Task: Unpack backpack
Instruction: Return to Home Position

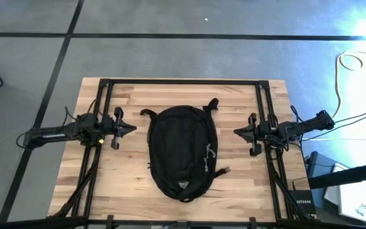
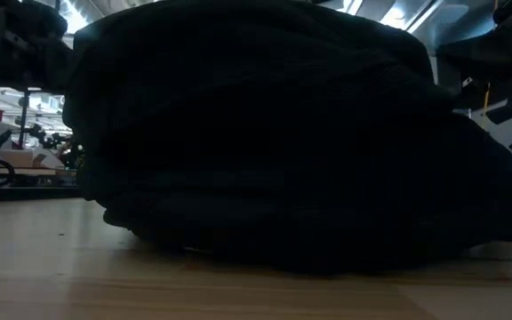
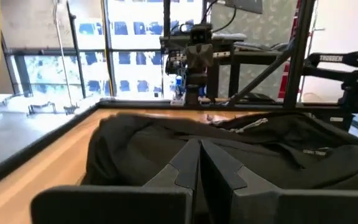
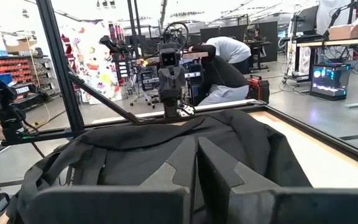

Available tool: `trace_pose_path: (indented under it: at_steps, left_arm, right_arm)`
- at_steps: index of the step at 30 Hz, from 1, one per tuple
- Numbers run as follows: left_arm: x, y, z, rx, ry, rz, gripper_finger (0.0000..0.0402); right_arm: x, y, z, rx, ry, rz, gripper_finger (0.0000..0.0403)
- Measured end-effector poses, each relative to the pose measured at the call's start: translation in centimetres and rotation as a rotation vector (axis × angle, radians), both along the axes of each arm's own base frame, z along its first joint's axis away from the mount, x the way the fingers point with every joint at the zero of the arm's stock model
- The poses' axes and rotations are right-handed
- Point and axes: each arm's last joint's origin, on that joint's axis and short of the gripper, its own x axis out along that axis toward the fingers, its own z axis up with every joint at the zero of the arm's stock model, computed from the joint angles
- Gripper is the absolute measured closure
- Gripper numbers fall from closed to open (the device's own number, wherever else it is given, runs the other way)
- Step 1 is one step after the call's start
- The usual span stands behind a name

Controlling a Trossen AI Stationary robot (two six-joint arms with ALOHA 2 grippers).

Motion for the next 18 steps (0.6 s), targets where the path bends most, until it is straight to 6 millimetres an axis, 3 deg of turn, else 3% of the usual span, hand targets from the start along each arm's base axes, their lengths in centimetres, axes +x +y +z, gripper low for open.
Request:
trace_pose_path:
  at_steps: [5, 18]
  left_arm:
    - [0.02, -0.24, 0.05, 0.023, -0.003, 0.045, 0.0401]
    - [0.06, -0.69, -0.33, 0.033, 0.036, -0.029, 0.0401]
  right_arm:
    - [0.01, -0.08, -0.1, 0.0, 0.004, -0.031, 0.0403]
    - [0.21, -0.03, -0.9, -0.049, 0.012, -0.042, 0.0403]
